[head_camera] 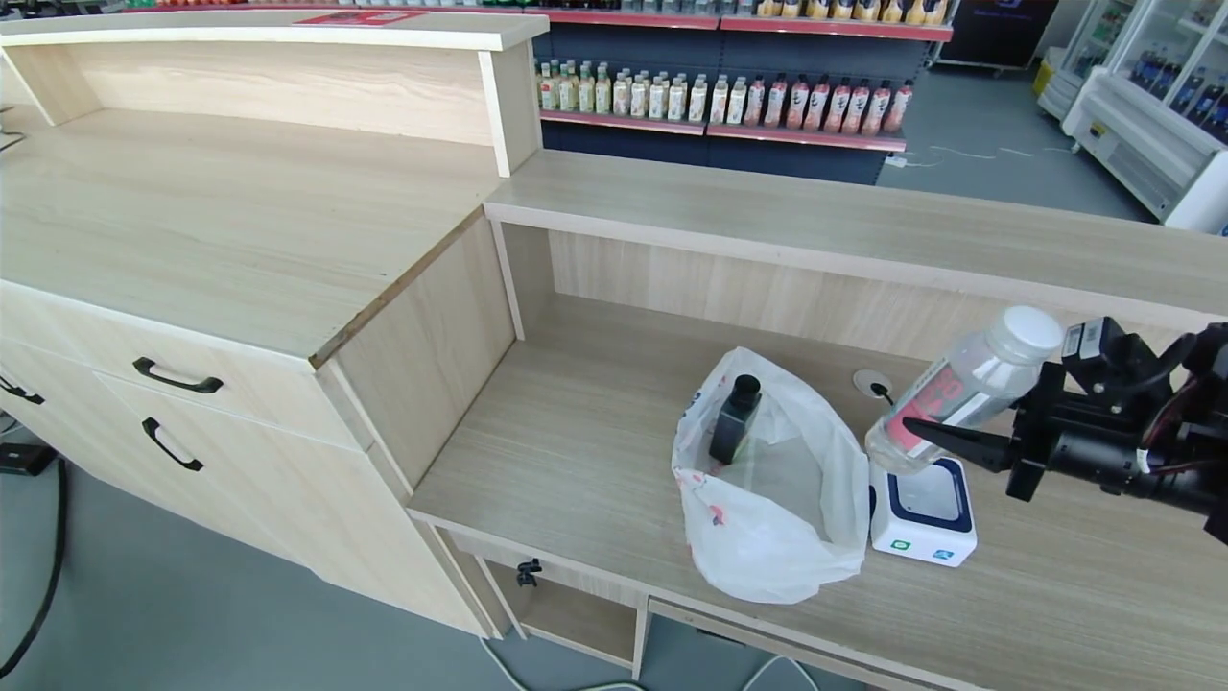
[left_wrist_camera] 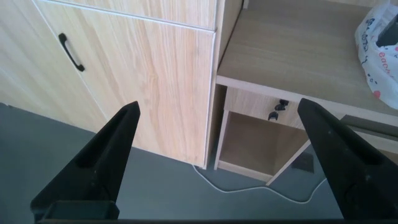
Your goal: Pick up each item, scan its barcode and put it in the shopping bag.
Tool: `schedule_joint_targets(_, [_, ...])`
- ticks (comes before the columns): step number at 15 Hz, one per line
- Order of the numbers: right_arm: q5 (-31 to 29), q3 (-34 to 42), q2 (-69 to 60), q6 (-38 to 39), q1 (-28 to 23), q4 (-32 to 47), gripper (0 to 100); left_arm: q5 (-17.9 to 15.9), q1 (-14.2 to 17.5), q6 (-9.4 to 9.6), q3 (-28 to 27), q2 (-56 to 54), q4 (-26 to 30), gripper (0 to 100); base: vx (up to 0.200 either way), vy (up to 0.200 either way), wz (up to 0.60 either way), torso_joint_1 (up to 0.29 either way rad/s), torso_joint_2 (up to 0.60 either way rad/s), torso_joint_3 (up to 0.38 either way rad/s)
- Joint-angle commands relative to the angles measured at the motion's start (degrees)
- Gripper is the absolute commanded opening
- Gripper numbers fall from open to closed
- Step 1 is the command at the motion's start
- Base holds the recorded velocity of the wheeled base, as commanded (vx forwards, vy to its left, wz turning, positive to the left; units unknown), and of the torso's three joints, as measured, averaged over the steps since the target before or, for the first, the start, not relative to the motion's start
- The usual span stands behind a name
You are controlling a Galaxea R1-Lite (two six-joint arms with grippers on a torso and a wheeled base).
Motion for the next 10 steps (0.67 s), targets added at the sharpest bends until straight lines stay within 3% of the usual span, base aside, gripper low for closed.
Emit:
schedule_joint_targets(1, [2.16, 0.17, 4.98, -0.36, -2.47, -0.11, 0, 0.03, 0.02, -0.07, 0.00, -0.02, 0.00, 100, 0.000, 0.000, 0.00, 0.000, 0.00, 0.000])
schedule_joint_targets(10, [4.36, 0.17, 12.36, -4.31, -2.12, -0.19, 0, -0.06, 0.02, -0.07, 0.00, -0.02, 0.00, 100, 0.000, 0.000, 0.00, 0.000, 0.00, 0.000])
